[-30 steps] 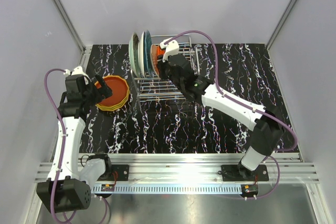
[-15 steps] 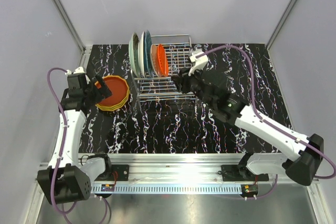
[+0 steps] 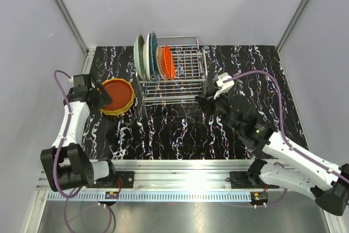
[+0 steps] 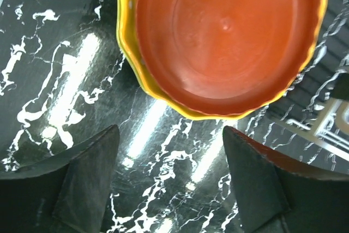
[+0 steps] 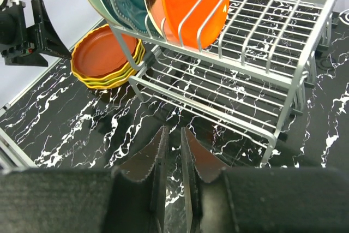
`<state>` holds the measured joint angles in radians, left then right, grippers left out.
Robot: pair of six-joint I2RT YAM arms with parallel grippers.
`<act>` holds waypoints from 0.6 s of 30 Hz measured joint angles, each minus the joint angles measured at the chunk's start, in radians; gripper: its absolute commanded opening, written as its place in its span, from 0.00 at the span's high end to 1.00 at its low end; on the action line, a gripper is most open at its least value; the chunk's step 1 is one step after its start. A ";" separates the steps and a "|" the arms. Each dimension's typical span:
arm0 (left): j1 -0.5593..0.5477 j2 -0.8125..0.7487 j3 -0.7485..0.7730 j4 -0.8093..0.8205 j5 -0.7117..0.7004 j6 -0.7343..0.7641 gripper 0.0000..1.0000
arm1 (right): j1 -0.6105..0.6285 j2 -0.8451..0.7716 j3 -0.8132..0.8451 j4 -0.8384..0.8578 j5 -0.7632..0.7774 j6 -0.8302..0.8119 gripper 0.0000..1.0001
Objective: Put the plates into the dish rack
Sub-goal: Grab a plate with the left arm
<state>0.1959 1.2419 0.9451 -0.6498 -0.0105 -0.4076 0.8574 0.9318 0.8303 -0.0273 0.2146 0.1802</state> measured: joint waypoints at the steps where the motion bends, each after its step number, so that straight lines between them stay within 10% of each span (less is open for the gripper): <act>1: 0.000 0.007 0.005 -0.006 -0.004 0.000 0.25 | 0.000 -0.018 -0.013 0.000 0.000 -0.001 0.79; 12: 0.000 0.203 0.182 -0.042 -0.063 -0.003 0.26 | 0.000 -0.151 -0.096 -0.007 0.002 -0.009 0.81; 18: 0.009 0.293 0.188 -0.035 -0.076 -0.003 0.43 | 0.000 -0.170 -0.106 0.006 0.002 -0.010 0.81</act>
<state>0.2050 1.5349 1.1328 -0.6849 -0.0868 -0.4110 0.8574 0.7620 0.7246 -0.0212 0.2165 0.1707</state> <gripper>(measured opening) 0.647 0.189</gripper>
